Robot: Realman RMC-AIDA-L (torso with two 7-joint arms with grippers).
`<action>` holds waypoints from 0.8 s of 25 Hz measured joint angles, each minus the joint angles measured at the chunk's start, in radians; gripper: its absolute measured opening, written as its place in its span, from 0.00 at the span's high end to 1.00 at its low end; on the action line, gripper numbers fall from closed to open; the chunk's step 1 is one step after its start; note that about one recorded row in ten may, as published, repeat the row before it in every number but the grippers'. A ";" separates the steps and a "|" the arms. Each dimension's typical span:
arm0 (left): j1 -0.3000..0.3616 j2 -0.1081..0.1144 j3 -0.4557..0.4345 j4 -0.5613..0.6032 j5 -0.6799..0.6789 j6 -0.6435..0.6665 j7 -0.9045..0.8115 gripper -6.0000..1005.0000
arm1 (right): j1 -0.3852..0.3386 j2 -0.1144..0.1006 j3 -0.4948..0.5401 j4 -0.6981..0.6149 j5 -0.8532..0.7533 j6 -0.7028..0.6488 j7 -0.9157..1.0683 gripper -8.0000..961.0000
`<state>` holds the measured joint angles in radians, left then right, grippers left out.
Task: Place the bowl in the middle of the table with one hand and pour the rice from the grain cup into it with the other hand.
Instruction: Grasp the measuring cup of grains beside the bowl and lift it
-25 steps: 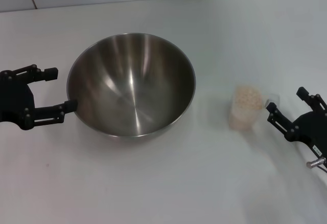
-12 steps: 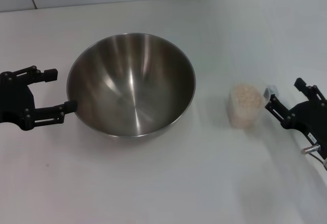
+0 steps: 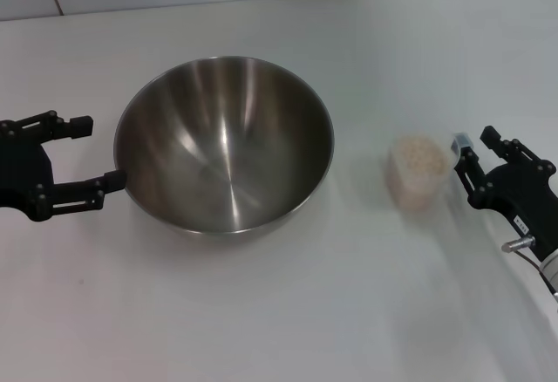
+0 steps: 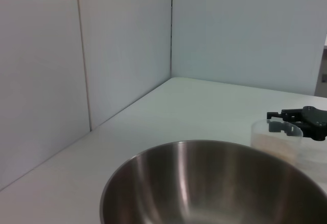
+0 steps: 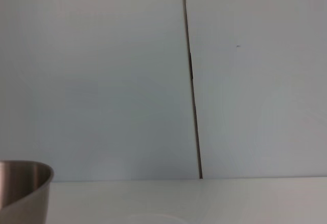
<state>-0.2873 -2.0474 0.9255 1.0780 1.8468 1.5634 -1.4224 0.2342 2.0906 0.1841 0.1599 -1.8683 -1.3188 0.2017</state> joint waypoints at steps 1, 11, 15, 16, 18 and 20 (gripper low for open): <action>0.000 0.001 0.001 0.000 0.000 0.000 0.000 0.16 | 0.000 0.000 0.000 0.000 0.000 -0.001 0.000 0.36; -0.017 -0.003 0.003 0.003 0.053 0.005 -0.005 0.16 | 0.001 0.000 -0.001 0.004 -0.003 -0.005 -0.002 0.91; -0.022 -0.008 0.004 0.014 0.072 0.006 -0.007 0.16 | -0.005 0.000 0.000 0.011 -0.003 -0.034 -0.011 0.95; -0.022 -0.009 0.004 0.016 0.073 0.006 -0.007 0.16 | -0.009 0.000 0.002 0.015 -0.002 -0.055 -0.023 0.96; -0.023 -0.009 0.001 0.017 0.074 0.007 -0.007 0.16 | -0.018 0.000 0.015 0.024 -0.001 -0.102 -0.051 0.98; -0.025 -0.009 -0.001 0.017 0.074 0.007 -0.008 0.16 | -0.022 -0.001 0.038 0.034 -0.001 -0.167 -0.081 0.98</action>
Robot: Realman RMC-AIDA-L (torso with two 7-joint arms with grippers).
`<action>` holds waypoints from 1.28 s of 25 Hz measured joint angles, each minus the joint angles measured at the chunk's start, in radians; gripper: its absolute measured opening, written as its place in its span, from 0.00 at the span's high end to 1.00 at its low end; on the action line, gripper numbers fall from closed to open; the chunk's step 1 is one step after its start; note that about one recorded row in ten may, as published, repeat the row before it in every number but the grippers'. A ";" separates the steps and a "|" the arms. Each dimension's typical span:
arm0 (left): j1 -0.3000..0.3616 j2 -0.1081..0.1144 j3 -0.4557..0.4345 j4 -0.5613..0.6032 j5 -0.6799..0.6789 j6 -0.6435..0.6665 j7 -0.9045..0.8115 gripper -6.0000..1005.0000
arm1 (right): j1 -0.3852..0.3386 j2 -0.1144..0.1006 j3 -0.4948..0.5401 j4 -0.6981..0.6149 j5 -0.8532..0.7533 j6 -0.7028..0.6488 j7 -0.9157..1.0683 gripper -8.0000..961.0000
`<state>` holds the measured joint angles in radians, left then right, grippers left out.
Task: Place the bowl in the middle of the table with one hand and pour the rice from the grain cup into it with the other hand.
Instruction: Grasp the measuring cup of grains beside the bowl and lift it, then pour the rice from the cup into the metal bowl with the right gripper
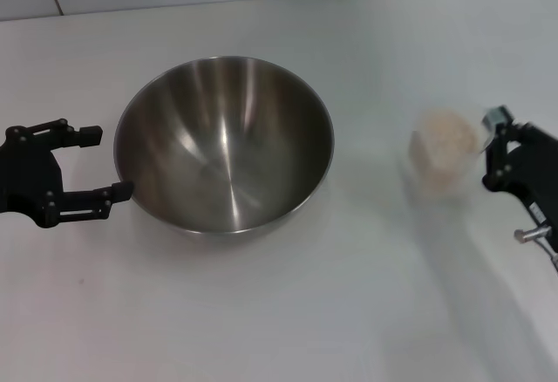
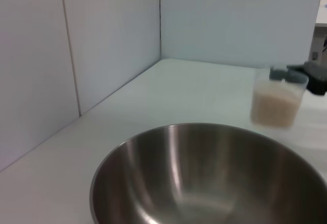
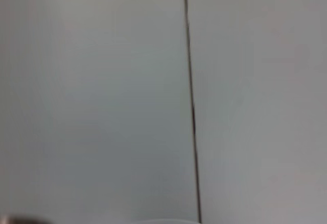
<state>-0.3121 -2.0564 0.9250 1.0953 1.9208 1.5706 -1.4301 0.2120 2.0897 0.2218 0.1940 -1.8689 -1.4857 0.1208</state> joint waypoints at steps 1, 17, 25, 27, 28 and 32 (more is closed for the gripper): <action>-0.001 0.001 0.001 0.000 0.000 0.001 0.000 0.16 | 0.000 0.000 0.013 0.006 0.000 -0.035 -0.017 0.98; -0.006 0.003 0.010 0.025 0.004 0.028 -0.002 0.16 | 0.299 0.001 -0.023 0.283 -0.013 0.039 -1.105 0.98; -0.015 0.007 0.011 0.025 0.005 0.042 -0.005 0.16 | 0.306 0.003 -0.023 0.339 -0.147 0.158 -1.717 0.98; -0.017 0.007 0.011 0.026 0.012 0.045 -0.005 0.16 | 0.306 0.003 -0.023 0.340 -0.158 0.166 -1.802 0.98; -0.018 0.005 0.011 0.028 0.017 0.047 -0.006 0.16 | 0.306 0.003 -0.023 0.340 -0.160 0.175 -1.855 0.98; -0.020 0.000 0.011 0.036 0.038 0.048 -0.007 0.16 | 0.305 0.003 -0.023 0.351 -0.161 0.210 -2.071 0.98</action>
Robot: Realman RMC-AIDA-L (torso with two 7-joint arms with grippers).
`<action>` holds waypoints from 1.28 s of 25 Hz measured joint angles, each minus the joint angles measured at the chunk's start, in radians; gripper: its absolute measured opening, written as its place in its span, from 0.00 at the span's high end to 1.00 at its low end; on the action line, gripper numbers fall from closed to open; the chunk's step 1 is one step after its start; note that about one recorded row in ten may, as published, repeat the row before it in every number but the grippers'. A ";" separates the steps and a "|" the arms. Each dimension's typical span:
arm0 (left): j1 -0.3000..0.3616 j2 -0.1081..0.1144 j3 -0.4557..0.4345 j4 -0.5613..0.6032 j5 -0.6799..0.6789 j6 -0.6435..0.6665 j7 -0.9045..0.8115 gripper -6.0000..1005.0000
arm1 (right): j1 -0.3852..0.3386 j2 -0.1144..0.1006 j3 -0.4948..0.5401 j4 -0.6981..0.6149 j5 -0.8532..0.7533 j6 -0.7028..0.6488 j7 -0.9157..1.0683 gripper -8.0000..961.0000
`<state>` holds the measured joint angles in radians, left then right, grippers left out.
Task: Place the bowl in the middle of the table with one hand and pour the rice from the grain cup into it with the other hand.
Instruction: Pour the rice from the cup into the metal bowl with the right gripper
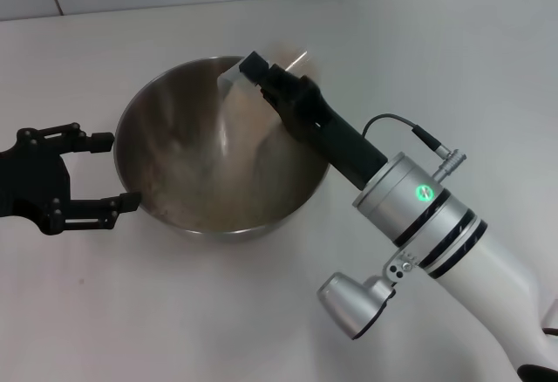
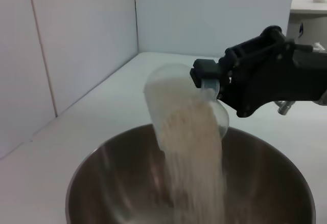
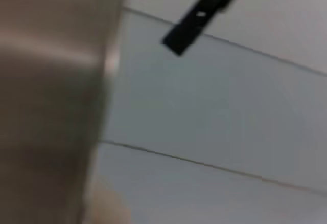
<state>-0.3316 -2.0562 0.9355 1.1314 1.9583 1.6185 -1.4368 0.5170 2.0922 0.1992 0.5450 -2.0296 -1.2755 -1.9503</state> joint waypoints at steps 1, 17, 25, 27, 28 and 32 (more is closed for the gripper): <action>-0.001 0.000 0.000 0.001 0.002 0.000 0.000 0.16 | 0.000 0.000 -0.001 0.006 0.000 0.005 -0.055 0.98; -0.008 -0.002 0.001 0.001 0.012 0.013 -0.004 0.16 | 0.003 0.000 0.012 0.012 -0.135 0.111 -0.645 0.98; -0.017 -0.003 0.002 0.001 0.015 0.019 -0.009 0.16 | -0.044 0.000 0.069 0.163 -0.032 0.074 -0.309 0.98; -0.019 -0.002 0.002 0.001 0.016 0.018 -0.010 0.16 | -0.073 0.000 0.097 0.235 -0.009 0.027 -0.062 0.98; -0.020 -0.002 0.002 0.001 0.016 0.018 -0.010 0.16 | -0.096 0.000 0.116 0.271 -0.001 0.004 0.100 0.98; -0.024 -0.002 0.000 0.001 0.016 0.019 -0.010 0.16 | -0.163 -0.001 0.179 0.332 0.017 -0.074 0.656 0.98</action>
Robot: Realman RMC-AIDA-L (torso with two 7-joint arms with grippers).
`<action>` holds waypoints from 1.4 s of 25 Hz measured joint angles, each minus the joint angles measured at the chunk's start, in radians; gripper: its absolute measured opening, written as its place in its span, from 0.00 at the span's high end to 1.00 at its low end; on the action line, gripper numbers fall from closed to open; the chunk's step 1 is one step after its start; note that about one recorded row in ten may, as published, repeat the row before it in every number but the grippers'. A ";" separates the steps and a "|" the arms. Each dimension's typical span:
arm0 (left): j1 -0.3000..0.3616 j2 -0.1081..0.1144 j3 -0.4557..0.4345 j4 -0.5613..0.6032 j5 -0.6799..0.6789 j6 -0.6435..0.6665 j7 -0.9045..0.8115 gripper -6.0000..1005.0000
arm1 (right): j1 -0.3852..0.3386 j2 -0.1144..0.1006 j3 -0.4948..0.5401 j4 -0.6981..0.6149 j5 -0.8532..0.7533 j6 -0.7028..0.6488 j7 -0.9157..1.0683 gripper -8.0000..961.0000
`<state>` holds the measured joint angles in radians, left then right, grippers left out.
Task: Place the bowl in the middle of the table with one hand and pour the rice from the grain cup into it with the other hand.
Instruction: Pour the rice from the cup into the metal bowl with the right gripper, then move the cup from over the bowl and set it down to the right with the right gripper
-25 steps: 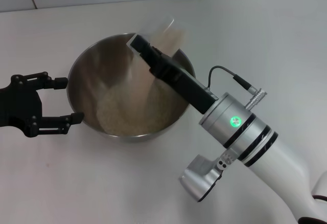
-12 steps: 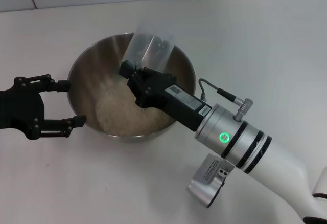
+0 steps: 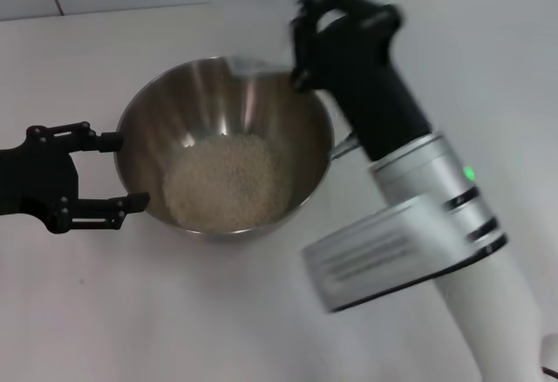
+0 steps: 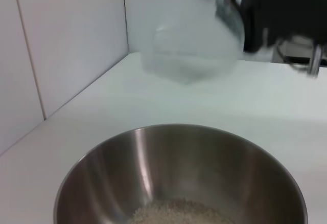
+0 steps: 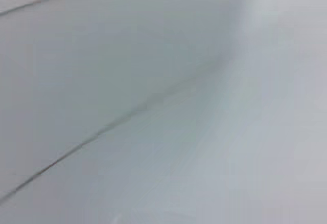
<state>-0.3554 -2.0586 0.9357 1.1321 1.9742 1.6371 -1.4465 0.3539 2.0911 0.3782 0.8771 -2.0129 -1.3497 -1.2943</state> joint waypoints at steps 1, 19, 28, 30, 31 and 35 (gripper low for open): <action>-0.001 0.000 -0.001 0.000 0.000 0.000 0.000 0.16 | -0.016 -0.002 0.023 -0.004 0.003 -0.026 0.161 0.98; -0.002 -0.003 0.001 -0.008 0.000 -0.007 0.009 0.16 | 0.115 0.002 0.117 -0.520 0.198 0.360 1.106 0.95; -0.005 -0.003 0.002 -0.009 0.000 -0.007 0.009 0.16 | 0.168 0.000 0.060 -0.541 0.196 0.494 1.105 0.91; -0.005 -0.003 0.001 -0.009 0.000 -0.007 0.009 0.16 | 0.157 0.002 0.057 -0.534 0.195 0.497 1.104 0.90; -0.005 -0.003 0.001 -0.009 0.000 -0.006 0.009 0.16 | 0.151 0.002 0.057 -0.527 0.195 0.496 1.103 0.90; -0.005 -0.003 0.001 -0.010 0.000 -0.004 0.009 0.16 | 0.108 0.001 0.055 -0.492 0.194 0.484 1.097 0.88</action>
<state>-0.3606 -2.0616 0.9371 1.1218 1.9741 1.6329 -1.4372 0.4617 2.0921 0.4327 0.3849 -1.8185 -0.8658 -0.1974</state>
